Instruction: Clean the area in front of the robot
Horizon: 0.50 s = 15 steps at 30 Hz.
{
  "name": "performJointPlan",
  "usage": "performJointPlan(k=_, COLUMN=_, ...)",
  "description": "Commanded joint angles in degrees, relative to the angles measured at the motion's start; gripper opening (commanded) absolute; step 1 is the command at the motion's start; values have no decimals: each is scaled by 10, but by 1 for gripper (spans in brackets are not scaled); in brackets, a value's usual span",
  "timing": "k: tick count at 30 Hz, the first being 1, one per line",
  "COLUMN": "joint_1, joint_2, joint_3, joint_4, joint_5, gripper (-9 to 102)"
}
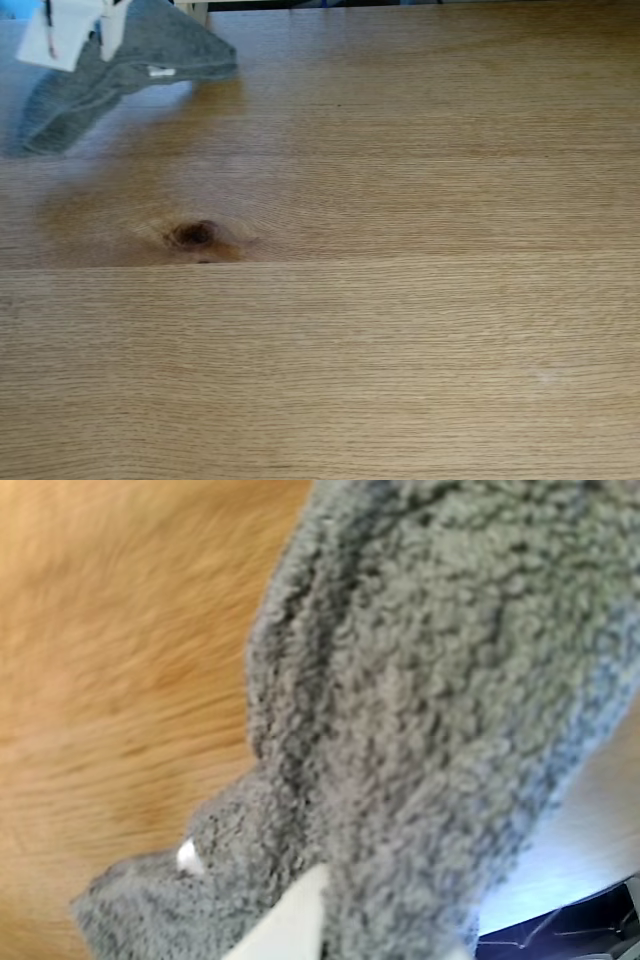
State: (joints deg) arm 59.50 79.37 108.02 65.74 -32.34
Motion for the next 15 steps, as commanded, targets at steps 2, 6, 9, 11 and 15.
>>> performJointPlan(k=2, joint_1=-29, joint_2=112, joint_3=120, joint_4=-61, joint_5=-6, gripper=0)
performJointPlan(k=6, joint_1=-72, joint_2=153, joint_3=200, joint_4=-153, joint_5=43, gripper=0)
performJointPlan(k=9, joint_1=-100, joint_2=174, joint_3=228, joint_4=-228, joint_5=91, gripper=0)
performJointPlan(k=11, joint_1=-117, joint_2=174, joint_3=230, joint_4=-271, joint_5=112, gripper=0)
performJointPlan(k=15, joint_1=-127, joint_2=155, joint_3=231, joint_4=-324, joint_5=133, gripper=8)
